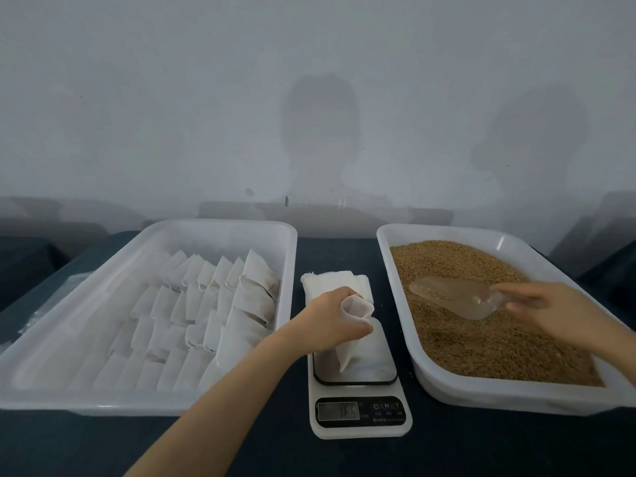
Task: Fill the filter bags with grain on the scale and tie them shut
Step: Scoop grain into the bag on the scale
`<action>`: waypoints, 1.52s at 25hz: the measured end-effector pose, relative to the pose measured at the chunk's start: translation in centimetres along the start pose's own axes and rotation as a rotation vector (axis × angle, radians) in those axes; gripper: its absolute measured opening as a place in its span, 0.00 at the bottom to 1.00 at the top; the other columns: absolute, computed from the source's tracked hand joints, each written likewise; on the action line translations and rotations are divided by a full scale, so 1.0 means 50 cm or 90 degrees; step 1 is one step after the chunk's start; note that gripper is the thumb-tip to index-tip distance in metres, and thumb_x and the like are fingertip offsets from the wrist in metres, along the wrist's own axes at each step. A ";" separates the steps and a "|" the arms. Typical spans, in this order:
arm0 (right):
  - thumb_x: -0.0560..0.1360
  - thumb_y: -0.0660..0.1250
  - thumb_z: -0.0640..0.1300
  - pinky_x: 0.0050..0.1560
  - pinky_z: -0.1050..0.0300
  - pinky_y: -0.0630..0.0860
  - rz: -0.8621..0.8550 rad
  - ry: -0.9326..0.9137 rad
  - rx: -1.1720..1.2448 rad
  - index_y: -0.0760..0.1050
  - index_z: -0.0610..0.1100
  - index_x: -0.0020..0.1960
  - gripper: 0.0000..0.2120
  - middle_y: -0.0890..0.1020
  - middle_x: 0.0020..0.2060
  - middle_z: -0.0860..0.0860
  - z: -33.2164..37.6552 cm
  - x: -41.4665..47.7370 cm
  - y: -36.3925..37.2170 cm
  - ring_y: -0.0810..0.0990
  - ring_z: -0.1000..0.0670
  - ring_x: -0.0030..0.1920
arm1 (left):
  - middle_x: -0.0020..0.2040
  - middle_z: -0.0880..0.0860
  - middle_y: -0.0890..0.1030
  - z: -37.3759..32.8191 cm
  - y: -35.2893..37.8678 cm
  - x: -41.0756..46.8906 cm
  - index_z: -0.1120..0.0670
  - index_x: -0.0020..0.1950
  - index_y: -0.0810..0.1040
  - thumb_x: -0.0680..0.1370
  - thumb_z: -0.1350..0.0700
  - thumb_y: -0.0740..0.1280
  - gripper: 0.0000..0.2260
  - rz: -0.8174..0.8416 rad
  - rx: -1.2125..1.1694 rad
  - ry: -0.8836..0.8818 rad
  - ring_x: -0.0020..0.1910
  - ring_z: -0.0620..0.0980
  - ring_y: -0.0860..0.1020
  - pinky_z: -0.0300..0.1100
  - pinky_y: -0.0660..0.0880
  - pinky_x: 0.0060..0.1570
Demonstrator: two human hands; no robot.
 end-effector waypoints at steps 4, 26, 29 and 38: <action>0.75 0.66 0.45 0.59 0.54 0.69 -0.009 -0.087 -0.065 0.74 0.57 0.62 0.17 0.78 0.60 0.55 0.090 -0.020 -0.035 0.74 0.51 0.59 | 0.54 0.48 0.76 -0.002 0.001 -0.002 0.47 0.63 0.71 0.73 0.48 0.70 0.20 0.004 -0.005 0.002 0.51 0.47 0.77 0.41 0.77 0.51; 0.78 0.60 0.49 0.68 0.47 0.39 -0.114 -0.351 -0.443 0.69 0.65 0.65 0.18 0.75 0.53 0.59 0.310 -0.013 -0.036 0.65 0.52 0.60 | 0.49 0.40 0.76 -0.015 -0.003 -0.006 0.44 0.59 0.70 0.73 0.47 0.72 0.18 -0.004 -0.051 0.037 0.47 0.41 0.77 0.30 0.72 0.41; 0.77 0.60 0.47 0.65 0.48 0.37 -0.148 -0.381 -0.506 0.71 0.64 0.63 0.18 0.75 0.52 0.58 0.344 -0.024 -0.040 0.66 0.51 0.60 | 0.49 0.42 0.76 -0.015 -0.005 -0.007 0.45 0.59 0.70 0.73 0.47 0.72 0.18 -0.012 -0.047 0.038 0.47 0.42 0.77 0.31 0.72 0.42; 0.55 0.68 0.29 0.65 0.38 0.53 -0.353 -0.571 -0.554 0.83 0.43 0.44 0.19 0.79 0.36 0.43 0.407 -0.097 -0.028 0.77 0.39 0.43 | 0.54 0.46 0.75 -0.009 -0.004 -0.005 0.46 0.61 0.68 0.72 0.46 0.73 0.22 -0.015 -0.028 0.009 0.51 0.46 0.76 0.38 0.74 0.47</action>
Point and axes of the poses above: each hand's wrist, its own x-axis towards the middle knuckle, its own y-axis out of the palm, z = x × y, the point moved 5 cm from there along x, towards the middle knuckle
